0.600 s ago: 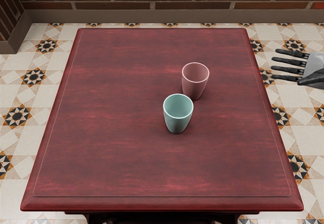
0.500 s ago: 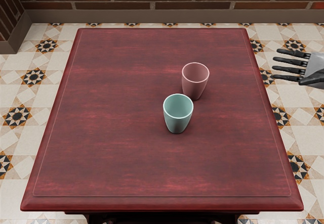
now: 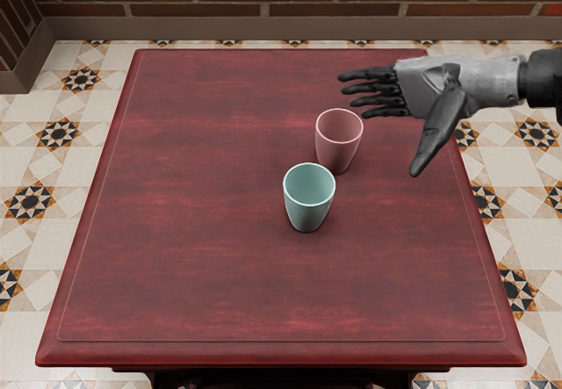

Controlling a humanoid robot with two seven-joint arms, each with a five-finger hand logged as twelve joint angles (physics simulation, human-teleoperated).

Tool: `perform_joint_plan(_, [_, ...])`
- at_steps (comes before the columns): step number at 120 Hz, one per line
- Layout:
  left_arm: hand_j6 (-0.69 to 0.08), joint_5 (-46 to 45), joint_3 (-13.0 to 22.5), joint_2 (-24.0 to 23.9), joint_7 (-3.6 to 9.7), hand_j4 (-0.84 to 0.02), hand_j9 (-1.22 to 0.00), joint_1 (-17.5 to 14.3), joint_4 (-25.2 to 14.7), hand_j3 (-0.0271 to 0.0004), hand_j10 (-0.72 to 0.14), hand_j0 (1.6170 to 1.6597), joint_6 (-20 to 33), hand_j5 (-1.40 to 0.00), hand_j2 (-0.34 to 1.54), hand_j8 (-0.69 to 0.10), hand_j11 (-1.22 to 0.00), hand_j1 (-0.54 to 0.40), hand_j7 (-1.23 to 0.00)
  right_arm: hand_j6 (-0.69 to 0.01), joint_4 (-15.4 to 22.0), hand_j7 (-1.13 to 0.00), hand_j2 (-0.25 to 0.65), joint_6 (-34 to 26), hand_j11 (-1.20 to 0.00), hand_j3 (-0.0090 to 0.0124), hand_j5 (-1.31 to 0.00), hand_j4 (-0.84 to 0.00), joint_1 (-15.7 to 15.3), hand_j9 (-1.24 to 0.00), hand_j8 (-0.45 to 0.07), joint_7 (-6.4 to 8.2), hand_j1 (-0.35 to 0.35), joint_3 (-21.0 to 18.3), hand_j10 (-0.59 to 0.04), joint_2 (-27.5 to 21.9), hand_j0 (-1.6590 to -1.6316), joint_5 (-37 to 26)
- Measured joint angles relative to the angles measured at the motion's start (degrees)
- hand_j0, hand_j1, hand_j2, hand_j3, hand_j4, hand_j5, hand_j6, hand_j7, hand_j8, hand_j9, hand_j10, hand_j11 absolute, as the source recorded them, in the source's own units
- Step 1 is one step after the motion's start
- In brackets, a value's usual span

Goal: Pick up cup and place in cup with right hand

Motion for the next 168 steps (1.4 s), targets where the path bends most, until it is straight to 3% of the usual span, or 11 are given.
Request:
perform_joint_plan(7, [0.000,0.0,0.0,0.0,0.00,0.000,0.00,0.0,0.0,-0.0001,0.000,1.6581,0.0,0.00,0.00,0.000,0.00,0.349,0.00,0.001,7.9,0.00,0.000,-3.0,0.00,0.0000,0.00,-0.001,1.6,0.00,0.001,-2.95,-0.349,0.0,0.001,-0.6,-1.6581,-4.7])
perform_joint_plan(14, [0.000,0.0,0.0,0.0,0.00,0.000,0.00,0.0,0.0,-0.0001,0.000,1.6581,0.0,0.00,0.00,0.000,0.00,0.349,0.00,-0.004,12.8,-0.01,0.000,-6.4,-0.01,0.0000,-0.01,-0.005,3.1,-0.01,-0.004,-5.24,-0.344,0.0,-0.004,0.6,-1.6581,-8.8])
perform_joint_plan(23, [0.000,0.0,0.0,0.0,0.00,0.000,0.00,0.0,0.0,-0.0001,0.000,1.6581,0.0,0.00,0.00,0.000,0.00,0.349,0.00,-0.019,16.1,-0.02,-0.003,-11.8,-0.02,0.0000,-0.02,-0.020,4.2,-0.02,-0.019,-6.80,-0.327,0.0,-0.019,4.1,-1.6581,-16.2])
perform_joint_plan(34, [0.000,0.0,0.0,0.0,0.00,0.000,0.00,0.0,0.0,0.0000,0.000,1.6581,0.0,0.00,0.00,0.000,0.00,0.349,0.00,-0.035,18.0,-0.04,-0.006,-17.7,-0.04,0.0000,-0.04,-0.035,4.2,-0.04,-0.035,-7.67,-0.308,-0.1,-0.035,9.6,-1.6581,-26.7])
perform_joint_plan(80, [0.000,0.0,0.0,0.0,0.00,0.000,0.00,0.0,0.0,0.0000,0.000,1.6581,0.0,0.00,0.00,0.000,0.00,0.349,0.00,-0.110,19.3,-0.14,-0.020,-32.2,-0.14,0.0000,-0.14,-0.109,-10.4,-0.14,-0.109,-8.27,-0.221,-0.3,-0.108,18.5,-1.6581,-51.5])
perform_joint_plan(100, [0.000,0.0,0.0,0.0,0.00,0.000,0.00,0.0,0.0,0.0000,0.000,1.6581,0.0,0.00,0.00,0.000,0.00,0.349,0.00,-0.115,19.3,-0.15,-0.021,-34.6,-0.15,0.0000,-0.15,-0.114,-14.2,-0.15,-0.114,-8.28,-0.215,-1.4,-0.113,21.6,-1.6581,-55.8])
perform_joint_plan(121, [0.000,0.0,0.0,0.0,0.00,0.000,0.00,0.0,0.0,0.0000,0.000,1.6581,0.0,0.00,0.00,0.000,0.00,0.349,0.00,-0.130,19.3,-0.17,-0.024,-36.5,-0.17,0.0000,-0.17,-0.129,-15.8,-0.17,-0.129,-8.28,-0.197,-2.1,-0.128,22.6,-1.6581,-58.5])
perform_joint_plan(168, [0.000,0.0,0.0,0.0,0.00,0.000,0.00,0.0,0.0,0.0000,0.000,1.6581,0.0,0.00,0.00,0.000,0.00,0.349,0.00,-0.147,19.3,-0.19,-0.027,-37.5,-0.19,0.0000,-0.19,-0.146,-15.9,-0.19,-0.146,-8.28,-0.177,-2.9,-0.145,21.0,-1.6581,-60.3])
